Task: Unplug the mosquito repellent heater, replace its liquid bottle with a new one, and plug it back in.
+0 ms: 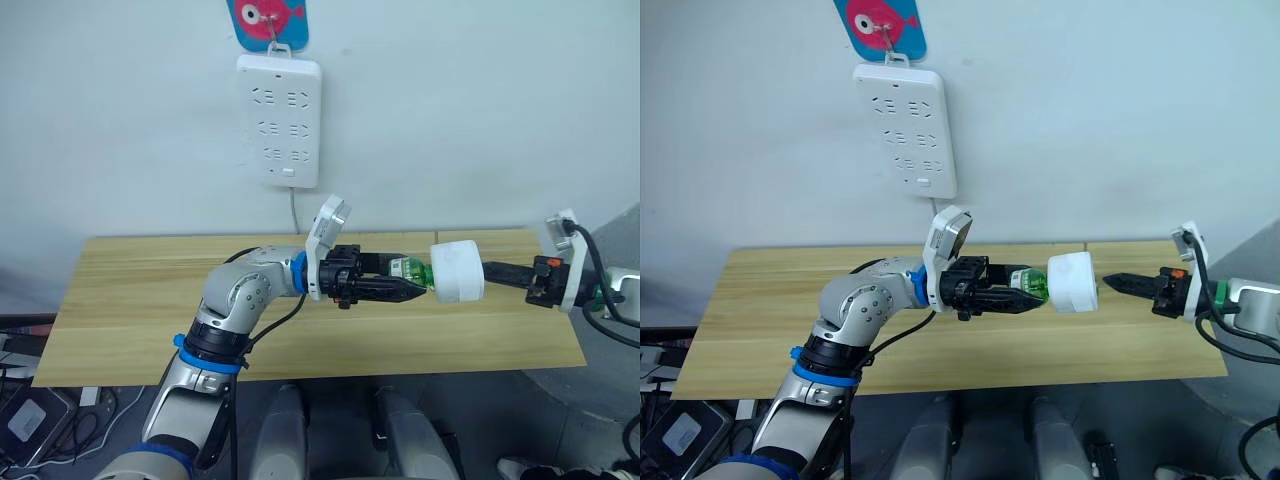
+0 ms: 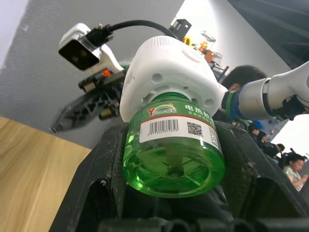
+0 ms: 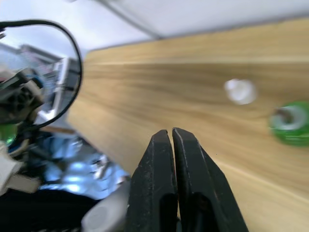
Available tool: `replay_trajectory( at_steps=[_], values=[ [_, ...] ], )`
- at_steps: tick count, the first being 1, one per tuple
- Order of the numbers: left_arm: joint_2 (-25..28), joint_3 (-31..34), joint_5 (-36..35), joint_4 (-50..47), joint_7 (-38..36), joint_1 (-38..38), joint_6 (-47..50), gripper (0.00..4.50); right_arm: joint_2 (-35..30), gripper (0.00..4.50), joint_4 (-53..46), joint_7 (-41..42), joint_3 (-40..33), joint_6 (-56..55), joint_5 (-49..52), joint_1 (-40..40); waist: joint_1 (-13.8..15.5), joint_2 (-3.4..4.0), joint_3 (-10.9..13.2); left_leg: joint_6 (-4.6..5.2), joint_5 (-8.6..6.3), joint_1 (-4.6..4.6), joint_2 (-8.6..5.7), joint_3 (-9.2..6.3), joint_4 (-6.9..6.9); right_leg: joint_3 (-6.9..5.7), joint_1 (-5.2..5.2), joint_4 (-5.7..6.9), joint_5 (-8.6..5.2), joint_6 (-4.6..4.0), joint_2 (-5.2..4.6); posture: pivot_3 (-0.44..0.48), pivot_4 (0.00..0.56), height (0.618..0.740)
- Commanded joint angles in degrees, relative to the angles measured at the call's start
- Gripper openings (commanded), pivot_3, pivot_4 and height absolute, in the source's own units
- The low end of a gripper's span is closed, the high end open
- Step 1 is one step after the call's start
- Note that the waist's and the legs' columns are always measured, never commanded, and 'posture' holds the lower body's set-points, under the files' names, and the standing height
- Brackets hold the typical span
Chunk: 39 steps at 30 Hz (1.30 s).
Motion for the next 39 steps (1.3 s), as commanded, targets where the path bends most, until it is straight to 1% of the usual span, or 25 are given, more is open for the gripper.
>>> replay_trajectory(
  at_steps=[1,4,8,9,12,15,19,22,23,25,26,28,30,31,33,35,39],
  values=[
    [-0.08,0.93,-1.72,-2.99,0.42,0.00,0.25,2.28,0.74,0.05,-5.63,-1.56,-4.10,5.15,7.81,0.08,0.33,0.00,0.00,0.00,0.00,-0.03,-0.01,0.00,0.02,0.00,-0.01,-0.01,0.00,0.00,-0.01,0.169,0.276,0.740],
    [-0.05,1.26,-1.12,-1.93,0.89,0.32,-0.28,2.28,-0.32,0.05,-12.05,-5.84,-5.59,7.62,20.08,2.80,0.48,0.00,0.00,0.00,0.00,-0.06,-0.05,-0.04,0.06,-0.03,0.00,-0.01,0.00,0.00,-0.06,0.164,0.273,0.740],
    [-0.55,1.21,0.15,0.39,0.95,-0.10,-1.60,2.28,-4.11,0.05,-19.72,-13.52,-5.74,3.79,34.99,8.73,0.46,0.00,0.00,0.00,0.00,-0.11,-0.10,-0.10,0.13,-0.06,0.01,-0.01,0.00,0.01,-0.09,0.151,0.266,0.740],
    [-0.70,1.15,0.43,0.90,0.90,-0.25,-1.92,2.28,-5.01,0.05,-21.31,-14.37,-5.85,2.53,37.28,9.88,0.41,0.00,0.00,0.00,0.00,-0.13,-0.14,-0.10,0.13,-0.05,0.01,-0.01,0.00,0.01,-0.13,0.148,0.265,0.740],
    [-0.89,0.77,1.10,1.84,0.53,-0.49,-2.78,2.28,-6.71,0.05,-24.78,-14.19,-6.14,-0.59,38.89,11.66,0.27,0.00,-0.01,0.01,0.00,-0.14,-0.30,-0.11,0.15,-0.04,0.01,-0.01,0.00,0.03,-0.25,0.137,0.263,0.740],
    [-1.02,0.38,1.78,2.27,0.03,-0.53,-3.45,2.28,-8.70,0.05,-26.60,-12.73,-6.02,-2.78,38.89,11.55,0.16,0.00,-0.01,0.01,0.01,-0.14,-0.37,-0.10,0.17,-0.02,0.01,-0.01,0.03,0.11,-0.32,0.130,0.263,0.740],
    [-0.99,-0.09,2.47,2.47,-0.85,-0.54,-3.95,2.28,-11.30,0.05,-26.17,-10.65,-4.64,-4.21,38.89,7.46,0.17,0.00,-0.01,0.03,0.03,-0.15,-0.42,-0.10,0.18,-0.02,0.02,-0.01,0.05,0.15,-0.38,0.117,0.265,0.740],
    [-1.04,-0.44,2.76,2.57,-1.21,-0.57,-4.24,2.28,-11.25,0.05,-23.13,-11.48,-1.40,-4.31,38.89,-0.18,0.07,0.00,-0.01,0.03,0.03,-0.15,-0.43,-0.10,0.18,-0.03,0.01,-0.01,0.05,0.15,-0.40,0.111,0.266,0.740],
    [-1.05,-0.52,2.82,2.66,-1.32,-0.62,-4.32,2.28,-10.81,0.05,-22.02,-12.36,0.02,-4.18,38.89,-2.91,-0.01,0.00,-0.01,0.03,0.03,-0.15,-0.43,-0.10,0.18,-0.04,0.01,-0.01,0.05,0.15,-0.40,0.108,0.264,0.740],
    [-1.18,-0.64,2.78,2.61,-1.47,-0.66,-4.25,2.28,-8.74,0.05,-19.02,-20.10,4.34,-5.80,38.89,-9.32,-0.06,-0.01,-0.01,0.04,0.03,-0.16,-0.43,-0.12,0.17,-0.05,0.00,-0.01,0.05,0.15,-0.40,0.105,0.264,0.740],
    [-1.27,-0.69,2.73,2.52,-1.57,-0.65,-4.15,2.28,-7.30,0.05,-17.25,-23.95,6.27,-6.62,37.66,-12.10,-0.19,-0.02,-0.02,0.04,0.03,-0.17,-0.43,-0.13,0.17,-0.05,0.00,-0.01,0.05,0.15,-0.40,0.103,0.262,0.740],
    [-1.44,-0.81,2.65,2.34,-1.77,-0.66,-3.97,2.28,-3.86,0.05,-13.13,-29.70,9.07,-7.57,27.91,-16.60,-0.38,-0.02,-0.03,0.04,0.03,-0.19,-0.43,-0.12,0.17,-0.04,-0.03,-0.01,0.06,0.15,-0.41,0.104,0.260,0.740],
    [-1.46,-0.84,2.53,2.09,-1.91,-0.70,-3.74,2.28,-2.16,0.05,-8.53,-30.10,9.60,-7.28,20.80,-19.57,-0.50,-0.02,-0.03,0.04,0.03,-0.24,-0.44,-0.11,0.18,-0.04,-0.09,-0.01,0.06,0.15,-0.42,0.111,0.260,0.740],
    [-1.40,-0.84,2.45,2.04,-2.02,-0.74,-3.62,2.28,-1.70,0.05,-6.35,-30.11,9.43,-6.86,18.76,-20.72,-0.31,-0.02,-0.03,0.04,0.04,-0.31,-0.46,-0.15,0.18,-0.08,-0.12,-0.01,0.06,0.14,-0.45,0.112,0.260,0.740],
    [-1.09,-0.73,2.29,1.85,-2.28,-0.57,-3.50,2.28,-2.38,0.05,-3.65,-26.23,9.34,-5.89,12.97,-21.85,-0.06,-0.02,-0.03,0.04,0.04,-0.50,-0.53,-0.16,0.18,-0.11,-0.27,-0.01,0.06,0.14,-0.53,0.112,0.261,0.740],
    [-0.88,-0.65,2.06,1.57,-2.39,-0.25,-3.32,2.28,-3.47,0.05,-1.71,-21.22,9.07,-4.77,8.29,-20.89,0.14,-0.01,-0.03,0.04,0.03,-0.54,-0.59,-0.13,0.17,-0.11,-0.32,-0.01,0.14,0.00,-0.61,0.112,0.260,0.740],
    [-1.00,-0.57,1.71,1.08,-2.29,0.07,-2.89,2.28,-4.44,0.05,-2.42,-14.19,8.00,-3.33,2.28,-14.39,0.48,-0.01,-0.03,0.06,0.02,-0.56,-0.60,-0.22,0.11,-0.25,-0.31,-0.02,0.14,0.00,-0.64,0.118,0.260,0.740]
  ],
)
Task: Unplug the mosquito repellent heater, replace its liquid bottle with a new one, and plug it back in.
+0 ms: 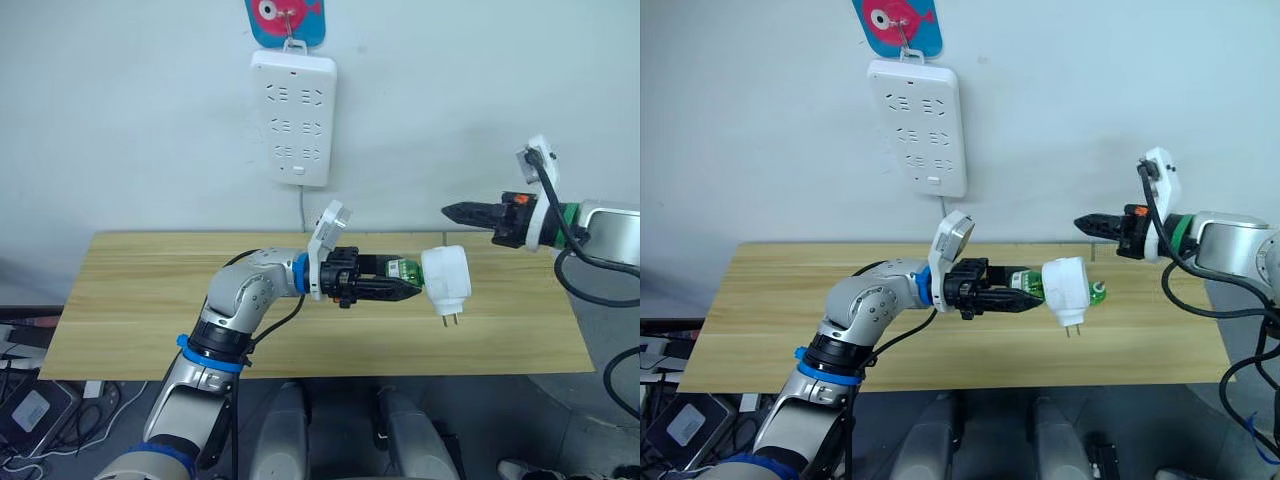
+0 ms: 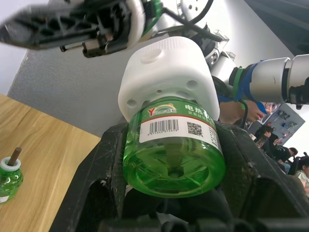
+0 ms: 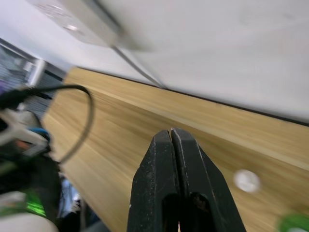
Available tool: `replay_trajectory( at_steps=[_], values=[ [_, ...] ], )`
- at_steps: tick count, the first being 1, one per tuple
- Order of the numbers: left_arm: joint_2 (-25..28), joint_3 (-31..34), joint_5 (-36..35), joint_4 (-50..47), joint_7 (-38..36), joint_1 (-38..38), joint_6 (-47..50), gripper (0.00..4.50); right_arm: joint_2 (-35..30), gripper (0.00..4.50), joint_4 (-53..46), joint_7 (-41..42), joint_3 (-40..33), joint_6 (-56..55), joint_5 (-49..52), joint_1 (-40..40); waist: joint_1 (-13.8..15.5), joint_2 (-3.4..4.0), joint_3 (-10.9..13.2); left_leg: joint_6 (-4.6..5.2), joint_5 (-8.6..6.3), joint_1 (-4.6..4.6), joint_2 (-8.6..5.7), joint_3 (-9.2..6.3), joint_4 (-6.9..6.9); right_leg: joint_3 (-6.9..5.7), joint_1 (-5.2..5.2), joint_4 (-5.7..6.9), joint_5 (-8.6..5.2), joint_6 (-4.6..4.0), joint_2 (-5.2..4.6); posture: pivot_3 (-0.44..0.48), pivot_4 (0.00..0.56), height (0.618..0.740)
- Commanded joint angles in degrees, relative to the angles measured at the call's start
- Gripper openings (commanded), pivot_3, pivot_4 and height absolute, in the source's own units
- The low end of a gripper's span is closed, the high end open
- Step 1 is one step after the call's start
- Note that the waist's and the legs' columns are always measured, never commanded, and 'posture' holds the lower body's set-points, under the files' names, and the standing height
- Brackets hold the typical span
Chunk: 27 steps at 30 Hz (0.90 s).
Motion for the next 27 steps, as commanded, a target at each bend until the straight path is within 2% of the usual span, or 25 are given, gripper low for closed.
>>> replay_trajectory(
  at_steps=[1,8,11,13,15,21,23,27],
  values=[
    [-0.44,0.48,-1.73,-2.43,-0.47,-0.05,0.03,2.28,-1.06,0.05,-2.49,5.80,-2.99,1.95,-3.66,5.78,0.04,0.00,0.00,0.00,0.00,-0.01,0.00,-0.06,-0.01,-0.06,0.01,0.00,0.00,0.00,0.00,0.119,0.262,0.740],
    [-0.61,1.45,-1.84,-1.29,0.15,-0.79,-0.15,2.28,1.09,0.05,-13.37,4.68,-9.69,8.29,4.73,17.80,-0.52,0.01,-0.01,0.00,0.00,0.03,0.00,-0.09,0.05,-0.04,0.06,0.08,-0.02,0.03,0.01,0.120,0.263,0.740],
    [-0.65,1.20,-0.81,-0.83,0.44,-0.69,-1.10,2.28,0.56,0.05,-17.40,1.81,-11.98,8.72,16.76,21.71,-0.49,0.01,-0.01,0.03,0.03,0.06,-0.01,-0.13,0.09,-0.06,0.12,0.08,-0.13,0.23,0.02,0.122,0.266,0.740],
    [-0.43,0.68,0.34,-0.18,0.49,-0.58,-2.09,2.28,-2.24,0.05,-20.11,-0.14,-12.92,6.93,26.80,23.43,-0.47,0.01,-0.01,0.06,0.06,0.06,-0.04,-0.14,0.13,-0.04,0.17,0.08,-0.13,0.25,0.02,0.116,0.268,0.740],
    [-0.32,0.33,1.16,0.27,0.38,-0.49,-2.84,2.28,-4.48,0.05,-22.05,-1.46,-13.29,5.03,32.58,24.51,-0.50,0.01,-0.01,0.08,0.07,0.06,-0.08,-0.12,0.15,0.01,0.19,0.08,-0.12,0.30,0.01,0.111,0.266,0.740],
    [-1.17,-0.05,1.70,1.47,-0.06,-1.14,-3.60,2.28,-6.74,0.05,-25.81,4.44,-12.94,0.83,33.38,23.00,-0.49,0.00,-0.01,0.11,0.09,0.09,-0.07,-0.14,0.17,-0.01,0.24,0.03,-0.08,0.37,0.01,0.097,0.264,0.740],
    [-1.19,-0.26,1.82,1.54,-0.31,-1.15,-3.76,2.28,-6.84,0.05,-25.74,4.28,-11.96,-0.27,33.38,21.50,-0.56,0.00,-0.01,0.11,0.09,0.09,-0.06,-0.14,0.16,-0.02,0.23,0.02,-0.08,0.37,0.01,0.093,0.263,0.740],
    [-1.17,-0.76,1.86,1.26,-0.78,-1.17,-3.62,2.28,-3.76,0.05,-22.88,-2.32,-9.13,-3.02,33.38,15.90,-0.67,0.00,-0.01,0.11,0.09,0.09,-0.05,-0.16,0.16,-0.05,0.23,0.04,-0.08,0.36,0.01,0.093,0.263,0.740]
  ],
)
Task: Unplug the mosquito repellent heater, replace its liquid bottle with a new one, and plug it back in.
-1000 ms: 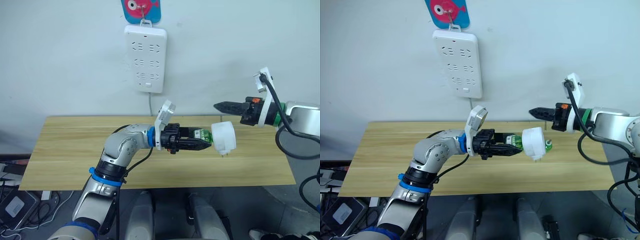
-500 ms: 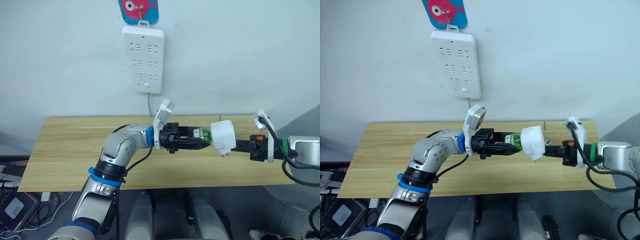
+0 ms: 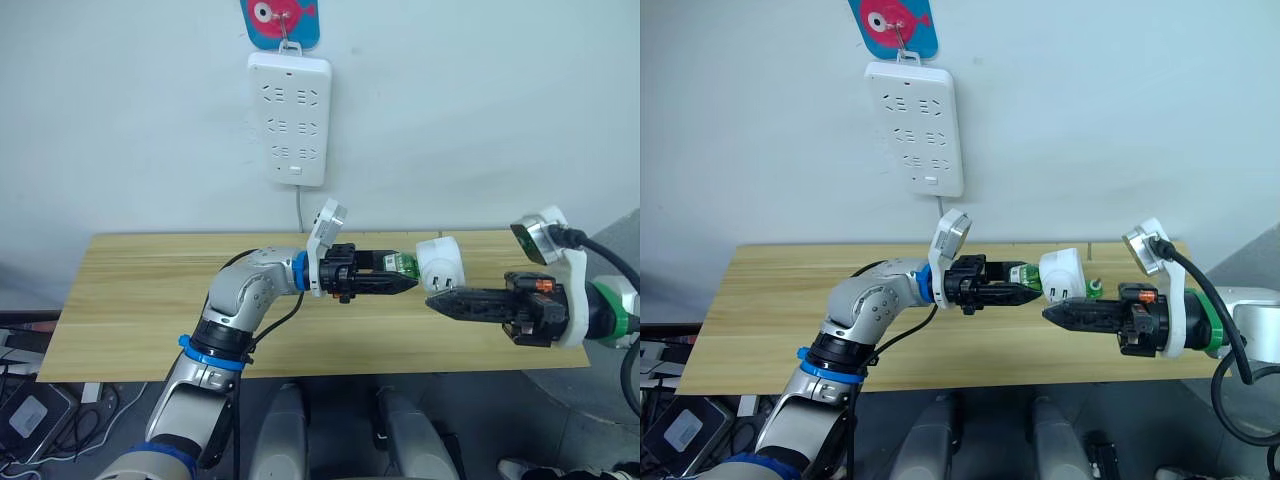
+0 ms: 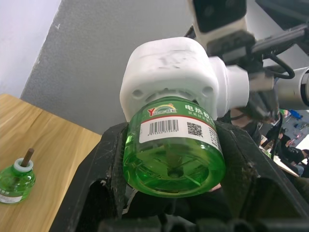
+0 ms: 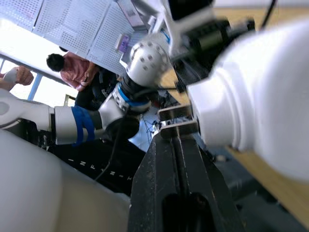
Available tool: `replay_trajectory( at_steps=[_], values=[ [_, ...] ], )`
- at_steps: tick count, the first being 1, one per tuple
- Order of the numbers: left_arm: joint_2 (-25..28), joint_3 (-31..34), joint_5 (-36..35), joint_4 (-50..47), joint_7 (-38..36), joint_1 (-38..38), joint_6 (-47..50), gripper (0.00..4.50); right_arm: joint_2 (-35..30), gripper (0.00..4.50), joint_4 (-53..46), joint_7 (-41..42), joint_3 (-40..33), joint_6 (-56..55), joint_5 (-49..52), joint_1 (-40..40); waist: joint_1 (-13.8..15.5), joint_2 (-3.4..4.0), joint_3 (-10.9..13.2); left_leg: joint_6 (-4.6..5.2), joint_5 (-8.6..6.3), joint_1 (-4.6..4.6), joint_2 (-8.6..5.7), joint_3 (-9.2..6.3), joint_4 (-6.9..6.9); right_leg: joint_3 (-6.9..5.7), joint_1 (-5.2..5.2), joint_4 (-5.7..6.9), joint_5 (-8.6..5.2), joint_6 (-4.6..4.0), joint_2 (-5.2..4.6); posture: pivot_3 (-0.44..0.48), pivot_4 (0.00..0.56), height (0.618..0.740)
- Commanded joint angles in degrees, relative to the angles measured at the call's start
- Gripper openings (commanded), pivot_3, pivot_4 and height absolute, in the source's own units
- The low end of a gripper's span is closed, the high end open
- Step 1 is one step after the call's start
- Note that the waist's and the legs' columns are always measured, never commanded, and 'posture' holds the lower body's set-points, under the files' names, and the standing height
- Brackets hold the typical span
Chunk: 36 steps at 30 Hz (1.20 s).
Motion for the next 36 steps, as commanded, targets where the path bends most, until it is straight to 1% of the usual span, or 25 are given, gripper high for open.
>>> replay_trajectory(
  at_steps=[1,4,8,11,15,18,21,24,26,28,30,31,33,35,36],
  values=[
    [-0.36,-1.64,-0.06,-1.99,-1.82,-0.69,-0.54,2.28,2.58,0.05,2.40,-7.63,1.56,-4.39,1.67,-5.30,-0.19,0.00,0.00,0.00,0.00,0.00,0.01,-0.01,0.00,-0.01,0.00,0.00,0.00,-0.01,0.01,0.093,0.263,0.740],
    [0.14,-2.15,-0.19,-2.75,-2.70,-0.37,-0.14,2.28,5.14,0.05,5.90,-14.69,3.29,-5.52,1.67,-9.31,-0.52,0.00,-0.01,0.01,0.01,-0.01,0.00,-0.01,-0.01,0.01,-0.01,0.01,0.01,-0.01,0.00,0.094,0.257,0.740],
    [0.81,-2.35,-0.13,-3.21,-3.52,-0.10,0.30,2.28,7.25,0.05,8.80,-18.84,3.58,-4.60,1.67,-12.33,-0.48,0.00,-0.01,0.01,0.01,-0.05,-0.02,-0.04,-0.02,-0.04,-0.01,-0.02,0.05,-0.08,-0.02,0.099,0.253,0.740],
    [0.70,-2.28,-0.08,-3.25,-3.27,0.06,0.23,2.28,7.29,0.05,8.81,-18.61,3.62,-3.19,1.67,-13.13,-0.46,0.00,-0.01,0.01,0.01,-0.06,-0.02,-0.04,-0.04,-0.05,-0.03,-0.02,0.11,-0.19,-0.02,0.099,0.254,0.740],
    [0.78,-2.05,0.00,-3.05,-3.11,0.27,0.00,2.28,4.54,0.05,6.58,-13.72,2.99,0.62,1.67,-11.21,-0.42,0.01,-0.01,0.01,0.01,-0.06,-0.01,-0.06,-0.04,-0.09,-0.03,-0.02,0.15,-0.25,-0.02,0.103,0.251,0.740],
    [0.76,-2.22,-0.06,-3.05,-3.09,0.38,-0.26,2.28,4.06,0.05,6.90,-15.14,3.35,-0.05,1.67,-10.59,-0.53,0.01,-0.01,0.01,0.01,-0.06,-0.01,-0.06,-0.03,-0.09,-0.03,-0.02,0.14,-0.25,-0.02,0.101,0.249,0.740],
    [0.52,-2.47,-0.23,-3.47,-2.98,0.52,-0.17,2.28,4.95,0.05,7.76,-17.73,3.65,-1.45,1.67,-10.79,-0.69,0.02,-0.02,0.03,0.02,-0.05,0.00,-0.06,-0.02,-0.09,-0.03,0.01,0.12,-0.21,-0.02,0.100,0.244,0.740],
    [0.42,-2.44,-0.20,-3.40,-2.95,0.47,-0.14,2.28,5.36,0.05,7.69,-17.47,3.05,-1.30,1.67,-10.71,-0.80,0.02,-0.02,0.03,0.02,-0.05,0.00,-0.06,-0.02,-0.08,-0.03,0.01,0.12,-0.21,-0.02,0.100,0.244,0.740],
    [0.41,-2.24,-0.07,-2.84,-2.83,0.34,-0.17,2.28,4.35,0.05,5.76,-11.51,1.05,0.73,1.67,-9.51,-0.80,0.02,-0.02,0.03,0.02,-0.05,-0.01,-0.06,-0.02,-0.09,-0.03,0.01,0.13,-0.22,-0.02,0.100,0.244,0.740],
    [0.47,-1.62,-0.16,-1.95,-2.58,0.24,0.15,2.28,1.67,0.05,2.76,-3.39,-0.98,3.33,1.67,-7.44,-0.37,0.04,-0.03,0.03,0.02,-0.07,-0.02,-0.07,-0.03,-0.10,-0.03,0.00,0.15,-0.25,-0.02,0.106,0.239,0.740],
    [0.96,-1.32,0.04,-1.43,-3.03,0.37,0.14,2.28,-2.44,0.05,-0.38,1.22,-3.55,5.34,1.67,-3.55,-0.25,0.04,-0.03,0.03,0.02,-0.08,-0.04,-0.07,-0.04,-0.13,-0.03,-0.01,0.16,-0.26,-0.05,0.116,0.236,0.740],
    [1.38,-1.22,0.20,-1.28,-3.35,0.51,0.03,2.28,-4.50,0.21,-1.66,3.02,-6.03,6.93,1.67,-0.76,-0.02,0.06,-0.05,0.03,0.02,-0.07,-0.04,-0.08,-0.04,-0.13,-0.02,-0.02,0.16,-0.27,-0.06,0.118,0.236,0.740],
    [2.07,-0.89,0.18,-1.21,-3.77,0.69,0.15,2.28,-6.88,0.60,-1.60,3.61,-11.60,7.89,1.28,4.79,0.27,0.04,-0.09,0.04,0.01,-0.06,-0.02,-0.11,-0.06,-0.18,-0.01,-0.02,0.16,-0.27,-0.06,0.118,0.235,0.740],
    [2.52,-0.72,-0.03,-1.23,-4.06,0.70,0.33,2.28,-7.02,1.23,-1.86,5.21,-16.11,7.83,-3.64,8.57,0.35,0.05,-0.13,0.03,0.02,-0.06,-0.02,-0.15,-0.04,-0.22,0.01,-0.01,0.15,-0.25,-0.05,0.113,0.237,0.740],
    [2.67,-0.56,-0.40,-1.31,-4.11,0.65,0.82,2.28,-6.70,1.67,-2.29,7.23,-18.13,7.64,-8.06,10.18,0.33,0.06,-0.15,0.03,0.03,-0.05,-0.03,-0.12,-0.01,-0.18,0.01,0.01,0.11,-0.18,-0.05,0.113,0.237,0.740]
  ],
)
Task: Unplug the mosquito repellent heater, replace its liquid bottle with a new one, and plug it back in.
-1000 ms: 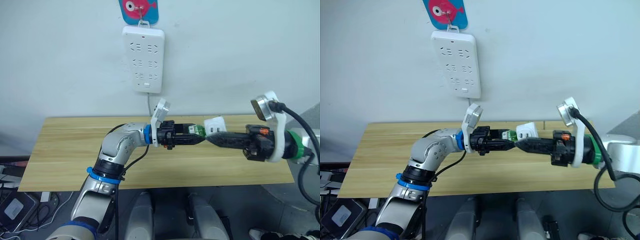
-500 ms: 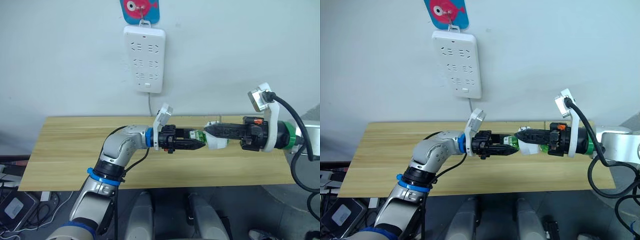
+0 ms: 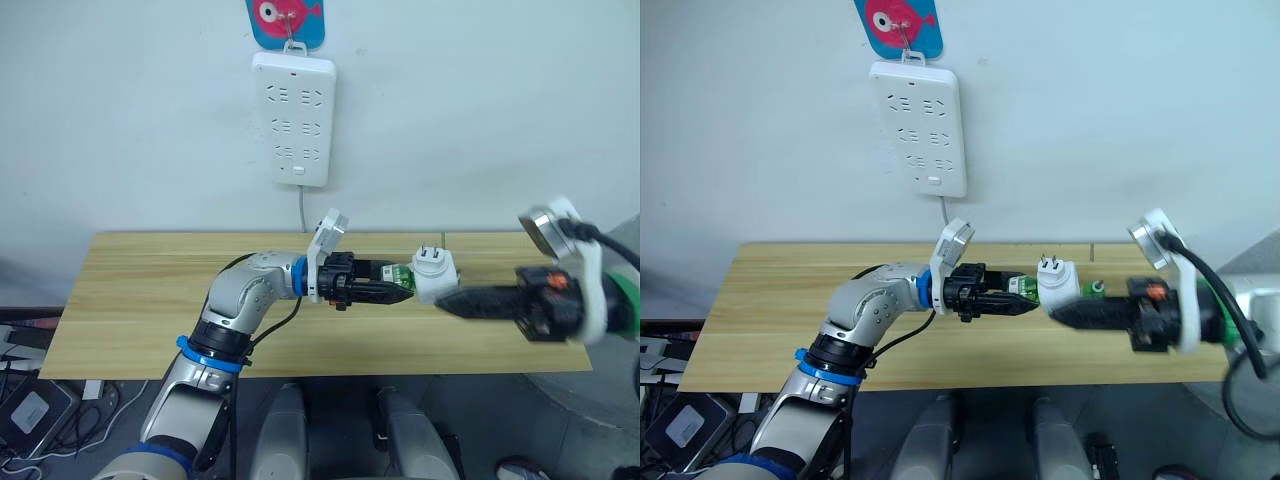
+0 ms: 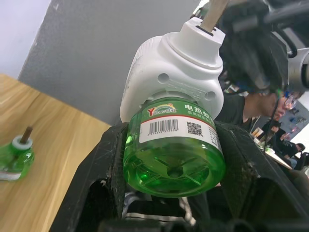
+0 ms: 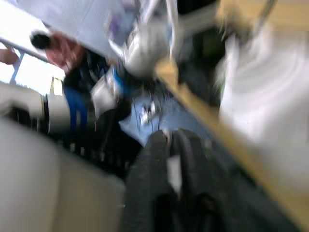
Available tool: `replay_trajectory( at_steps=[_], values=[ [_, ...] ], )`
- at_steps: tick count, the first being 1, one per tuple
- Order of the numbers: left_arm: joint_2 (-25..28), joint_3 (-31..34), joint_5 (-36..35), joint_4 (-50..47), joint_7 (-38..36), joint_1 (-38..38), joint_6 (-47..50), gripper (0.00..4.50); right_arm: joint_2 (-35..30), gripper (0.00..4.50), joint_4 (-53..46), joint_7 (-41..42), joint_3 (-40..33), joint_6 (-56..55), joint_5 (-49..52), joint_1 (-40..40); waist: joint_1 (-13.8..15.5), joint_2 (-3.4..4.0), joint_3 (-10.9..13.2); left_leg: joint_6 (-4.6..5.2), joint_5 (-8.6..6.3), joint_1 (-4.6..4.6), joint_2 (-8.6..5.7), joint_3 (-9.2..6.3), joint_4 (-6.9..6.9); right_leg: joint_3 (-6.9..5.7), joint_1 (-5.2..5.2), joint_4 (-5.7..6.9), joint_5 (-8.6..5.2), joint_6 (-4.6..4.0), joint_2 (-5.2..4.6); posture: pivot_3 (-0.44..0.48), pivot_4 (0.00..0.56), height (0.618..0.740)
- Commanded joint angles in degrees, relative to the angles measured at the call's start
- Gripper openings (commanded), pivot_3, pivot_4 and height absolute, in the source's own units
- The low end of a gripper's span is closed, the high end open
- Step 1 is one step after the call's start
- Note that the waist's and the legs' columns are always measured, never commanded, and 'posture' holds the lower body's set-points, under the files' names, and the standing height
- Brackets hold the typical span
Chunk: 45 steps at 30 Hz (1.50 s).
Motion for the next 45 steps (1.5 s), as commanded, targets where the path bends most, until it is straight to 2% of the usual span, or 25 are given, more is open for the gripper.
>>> replay_trajectory(
  at_steps=[1,5,8,12,18,30,33,35,40,42,45],
  values=[
    [-0.08,0.86,-2.30,-2.11,-1.32,-0.31,1.13,2.28,0.27,1.94,-1.13,5.60,-7.63,-0.78,-11.06,3.56,0.00,0.00,-0.06,0.01,0.01,0.02,-0.01,0.02,0.01,0.02,0.01,0.01,-0.06,0.10,0.00,0.111,0.237,0.740],
    [1.24,1.37,-3.74,-1.80,-2.89,-1.36,3.44,2.28,1.00,3.46,-1.58,16.12,-7.50,-9.18,-30.46,7.10,-0.09,0.02,-0.09,0.07,0.10,0.05,-0.02,0.05,0.08,0.05,0.04,0.00,0.01,0.21,0.00,0.095,0.240,0.740],
    [2.05,1.41,-5.08,-1.49,-4.25,-2.51,5.56,2.28,3.03,4.48,-2.16,19.69,-4.60,-12.91,-35.66,5.90,-0.26,0.01,-0.10,0.08,0.14,0.09,-0.01,0.07,0.07,0.06,0.04,0.01,0.04,0.22,0.02,0.095,0.241,0.740],
    [2.11,1.78,-6.41,-1.24,-4.45,-4.17,7.80,2.28,6.35,4.48,-3.25,20.38,-1.21,-13.62,-34.99,1.83,-0.29,0.01,-0.10,0.07,0.14,0.07,-0.02,0.06,0.05,0.06,0.04,0.01,0.04,0.22,0.02,0.096,0.242,0.740],
    [2.22,1.75,-7.37,-1.40,-5.13,-4.78,9.59,2.28,10.61,4.48,-3.62,13.25,3.56,-10.49,-26.22,-5.16,-0.49,0.01,-0.11,0.07,0.14,0.07,-0.01,0.01,0.01,0.03,0.05,0.00,0.04,0.21,0.02,0.100,0.245,0.740],
    [1.65,1.56,-8.05,-2.56,-5.15,-4.39,10.95,2.28,14.16,4.48,-5.10,10.46,8.80,-10.60,-27.19,-8.95,-0.48,0.01,-0.11,0.08,0.14,0.06,-0.02,0.01,0.03,0.03,0.05,0.01,0.04,0.21,0.01,0.101,0.248,0.740],
    [1.66,1.49,-8.48,-3.32,-5.05,-3.84,11.55,2.28,14.37,3.92,-5.46,10.91,9.05,-10.56,-27.61,-9.00,-0.47,0.01,-0.11,0.08,0.14,0.06,-0.02,0.02,0.03,0.03,0.05,0.01,0.04,0.21,0.00,0.101,0.248,0.740],
    [1.80,1.34,-8.53,-3.56,-5.20,-3.58,11.63,2.28,14.29,3.25,-5.77,11.43,9.15,-10.41,-27.91,-8.93,-0.45,0.01,-0.11,0.08,0.14,0.06,-0.01,0.01,0.03,0.03,0.05,0.01,0.04,0.21,0.00,0.101,0.248,0.740],
    [2.17,0.97,-8.16,-3.41,-5.26,-3.24,11.42,2.28,14.63,3.16,-5.63,10.22,8.35,-10.06,-25.48,-8.54,-0.46,0.01,-0.11,0.08,0.14,0.06,-0.01,0.01,0.03,0.03,0.05,0.02,0.05,0.21,0.00,0.099,0.251,0.740],
    [1.93,1.47,-7.45,-2.59,-4.17,-3.41,10.70,3.00,15.06,3.16,-4.91,8.26,7.83,-9.97,-23.68,-8.10,-0.45,0.01,-0.11,0.08,0.14,0.06,-0.01,0.01,0.04,0.03,0.05,0.02,0.05,0.21,0.00,0.106,0.252,0.740],
    [2.98,2.59,-6.50,-2.24,-3.90,-3.71,8.70,3.80,15.23,3.16,-4.30,5.83,7.31,-9.65,-23.74,-5.75,-0.39,0.01,-0.11,0.08,0.14,0.06,-0.01,0.00,0.03,0.02,0.06,0.02,0.05,0.21,0.00,0.114,0.251,0.740]
  ],
)
